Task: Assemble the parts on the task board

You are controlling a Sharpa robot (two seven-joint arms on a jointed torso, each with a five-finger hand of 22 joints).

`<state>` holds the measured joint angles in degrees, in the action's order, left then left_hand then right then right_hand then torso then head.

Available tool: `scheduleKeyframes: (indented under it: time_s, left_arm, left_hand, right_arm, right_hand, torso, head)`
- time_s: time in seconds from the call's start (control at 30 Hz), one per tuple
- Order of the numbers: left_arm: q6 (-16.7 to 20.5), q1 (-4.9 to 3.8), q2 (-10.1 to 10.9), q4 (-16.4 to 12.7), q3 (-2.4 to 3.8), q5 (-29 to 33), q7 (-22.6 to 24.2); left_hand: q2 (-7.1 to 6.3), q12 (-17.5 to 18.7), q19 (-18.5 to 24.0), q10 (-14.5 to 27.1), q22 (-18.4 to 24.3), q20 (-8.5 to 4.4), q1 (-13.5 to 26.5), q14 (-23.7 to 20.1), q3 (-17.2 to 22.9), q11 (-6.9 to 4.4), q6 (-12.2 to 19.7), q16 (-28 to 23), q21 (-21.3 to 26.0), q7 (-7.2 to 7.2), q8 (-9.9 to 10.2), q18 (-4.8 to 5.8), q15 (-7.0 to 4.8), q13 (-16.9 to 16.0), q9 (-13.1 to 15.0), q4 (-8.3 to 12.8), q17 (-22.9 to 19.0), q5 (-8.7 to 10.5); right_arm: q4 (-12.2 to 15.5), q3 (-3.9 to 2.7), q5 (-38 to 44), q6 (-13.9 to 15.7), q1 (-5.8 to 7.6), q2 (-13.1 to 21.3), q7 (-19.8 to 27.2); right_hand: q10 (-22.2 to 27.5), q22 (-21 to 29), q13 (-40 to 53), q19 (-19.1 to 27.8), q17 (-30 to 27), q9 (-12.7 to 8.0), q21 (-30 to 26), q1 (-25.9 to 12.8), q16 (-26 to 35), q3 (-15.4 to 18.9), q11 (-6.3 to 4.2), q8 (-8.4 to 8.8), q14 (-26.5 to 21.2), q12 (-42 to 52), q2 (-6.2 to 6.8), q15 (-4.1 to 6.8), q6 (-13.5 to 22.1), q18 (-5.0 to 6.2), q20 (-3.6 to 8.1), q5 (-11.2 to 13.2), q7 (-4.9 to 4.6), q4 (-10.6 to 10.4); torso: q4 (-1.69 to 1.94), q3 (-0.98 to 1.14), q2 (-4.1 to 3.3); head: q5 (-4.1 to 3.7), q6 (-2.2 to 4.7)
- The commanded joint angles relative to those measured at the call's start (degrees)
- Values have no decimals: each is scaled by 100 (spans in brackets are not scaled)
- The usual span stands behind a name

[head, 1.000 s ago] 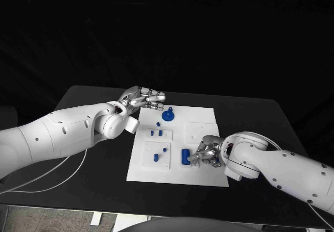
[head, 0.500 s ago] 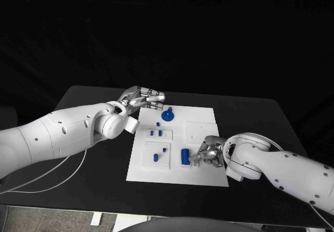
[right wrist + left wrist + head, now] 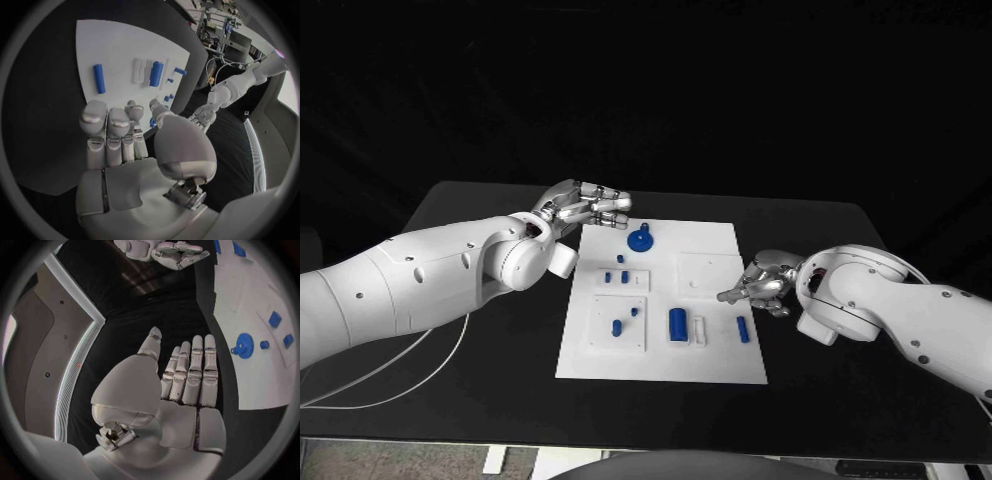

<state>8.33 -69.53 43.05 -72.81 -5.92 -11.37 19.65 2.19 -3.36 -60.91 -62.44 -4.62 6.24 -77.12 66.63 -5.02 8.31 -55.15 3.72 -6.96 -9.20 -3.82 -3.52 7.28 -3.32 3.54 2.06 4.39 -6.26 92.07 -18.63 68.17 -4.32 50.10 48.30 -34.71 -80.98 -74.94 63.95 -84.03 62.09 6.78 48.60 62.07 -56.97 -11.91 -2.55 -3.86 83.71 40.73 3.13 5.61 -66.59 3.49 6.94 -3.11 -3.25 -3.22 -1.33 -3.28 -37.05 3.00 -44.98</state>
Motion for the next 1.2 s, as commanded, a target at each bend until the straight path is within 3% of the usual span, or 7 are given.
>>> scheduleKeyframes:
  time_s: [0.03,0.1,0.23,0.4,0.6,1.1,1.2]
  left_arm:
    - [-57,3,15,-13,4,-8,77]
    - [-57,3,22,-13,4,-8,75]
    - [-57,3,34,-22,4,-8,80]
    - [-51,3,50,-27,4,-8,83]
    - [-53,3,59,-28,4,-8,77]
    - [-67,3,61,-23,4,-8,64]
    - [-67,3,63,-23,4,-8,60]
  left_hand:
    - [-7,-14,12,44,6,24,42,-57,3,-8,8,-21,-32,3,-12,-97,-1,-6,3,-20,4,-13]
    - [-7,-14,12,44,6,24,42,-57,3,-8,8,-21,-32,3,-12,-97,-1,-6,3,-20,4,-13]
    - [-7,-14,12,44,6,24,42,-57,3,-8,8,-21,-32,3,-12,-97,-1,-6,3,-20,4,-13]
    - [-7,-14,12,44,6,24,42,-57,3,-8,8,-21,-32,3,-12,-97,-1,-6,3,-20,4,-13]
    - [-8,-14,5,43,4,23,56,-56,7,-9,12,-21,-37,1,-11,-100,-1,-6,3,-6,5,-13]
    - [-7,-15,-24,44,-2,23,66,-55,6,-9,19,-21,-60,1,-11,-118,-1,-7,3,-6,5,-11]
    - [-7,-15,-24,44,-2,23,66,-55,6,-9,19,-21,-60,1,-11,-118,-1,-7,3,-6,5,-11]
  right_arm:
    - [-78,-26,88,-798,-8,62,-202]
    - [-118,-36,198,-1034,-8,83,-271]
    - [-204,-41,606,-1434,-34,86,-380]
    - [-275,-40,918,-1555,-139,57,-448]
    - [-290,-28,1137,-1479,-227,-7,-486]
    - [-417,97,1522,-1116,-303,-236,-492]
    - [-466,116,1672,-1069,-317,-279,-489]
  right_hand:
    - [13,-598,-16,-222,-8,3,-28,110,32,-33,16,12,-15,-31,7,-19,-89,-55,-21,25,19,114]
    - [20,-598,-25,-220,-12,-5,-33,135,39,-44,19,18,-17,-40,23,-21,-96,-58,-24,29,17,169]
    - [18,-596,-56,-213,-9,-64,-52,107,51,-142,17,17,-12,-50,53,-24,-139,-77,-19,33,26,277]
    - [12,-597,-67,-215,4,-91,-51,82,53,-241,10,18,-7,-54,108,-20,-195,-89,-14,35,39,242]
    - [3,-599,-70,-219,16,-107,-43,57,55,-277,7,16,-3,-42,146,-22,-233,-99,-14,35,48,206]
    - [-4,-600,-72,-223,34,-111,-36,46,53,-324,4,18,1,-31,169,-19,-243,-105,-10,35,51,104]
    - [-4,-600,-72,-223,34,-111,-36,46,53,-324,4,18,1,-31,169,-19,-243,-105,-10,35,51,104]
  torso:
    - [-23,16,0]
    - [-29,18,3]
    - [-16,-5,3]
    - [-4,9,0]
    - [-2,4,-4]
    - [8,10,-8]
    - [9,1,-3]
  head:
    - [-52,-1]
    - [-88,0]
    - [-144,2]
    - [-189,1]
    - [-212,-15]
    - [-213,-66]
    - [-206,-71]
